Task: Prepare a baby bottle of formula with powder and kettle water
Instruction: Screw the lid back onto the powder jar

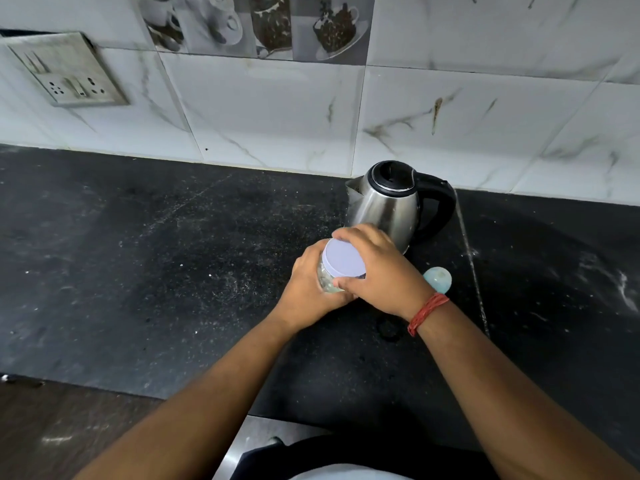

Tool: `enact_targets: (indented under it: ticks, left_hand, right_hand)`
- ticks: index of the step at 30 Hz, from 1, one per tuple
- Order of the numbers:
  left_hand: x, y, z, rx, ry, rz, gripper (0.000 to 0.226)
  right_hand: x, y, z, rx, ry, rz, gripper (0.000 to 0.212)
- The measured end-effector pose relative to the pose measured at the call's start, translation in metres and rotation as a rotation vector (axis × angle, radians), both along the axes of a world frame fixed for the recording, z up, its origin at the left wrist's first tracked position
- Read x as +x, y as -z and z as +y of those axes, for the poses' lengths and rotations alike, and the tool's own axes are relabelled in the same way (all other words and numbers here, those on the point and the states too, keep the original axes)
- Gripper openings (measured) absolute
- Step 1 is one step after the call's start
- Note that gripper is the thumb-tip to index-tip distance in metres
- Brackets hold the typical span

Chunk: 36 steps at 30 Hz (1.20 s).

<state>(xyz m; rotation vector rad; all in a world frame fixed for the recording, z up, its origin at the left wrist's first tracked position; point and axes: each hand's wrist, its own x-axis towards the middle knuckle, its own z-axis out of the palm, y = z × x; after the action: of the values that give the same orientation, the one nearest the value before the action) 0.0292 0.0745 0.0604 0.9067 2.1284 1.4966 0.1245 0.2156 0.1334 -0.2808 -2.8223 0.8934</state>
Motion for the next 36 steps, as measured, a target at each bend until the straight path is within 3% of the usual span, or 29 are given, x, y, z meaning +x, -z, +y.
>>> enact_targets:
  ticks: [14, 19, 23, 27, 32, 36]
  left_hand:
    - [-0.009, -0.032, -0.008, -0.031, 0.299, -0.2, 0.085]
    - [-0.001, -0.037, -0.003, -0.033, 0.242, -0.201, 0.089]
    - [0.009, -0.04, 0.003, -0.064, 0.171, -0.086, 0.099]
    - [0.008, -0.038, -0.002, -0.054, 0.157, -0.116, 0.097]
    - [0.0, -0.043, -0.007, -0.061, 0.278, -0.181, 0.093]
    - [0.004, -0.051, -0.002, -0.052, 0.232, -0.132, 0.094]
  right_hand:
    - [0.015, -0.016, 0.021, -0.052, -0.284, -0.138, 0.074]
    - [0.015, -0.021, 0.014, 0.158, -0.104, -0.147, 0.076]
    - [0.013, -0.022, 0.002, 0.491, 0.095, -0.278, 0.106]
    - [0.016, -0.037, 0.02, 0.584, 0.098, -0.345, 0.088]
    - [0.015, -0.05, 0.03, 0.366, -0.335, -0.227, 0.077]
    - [0.01, -0.04, 0.014, 0.386, -0.009, -0.171, 0.069]
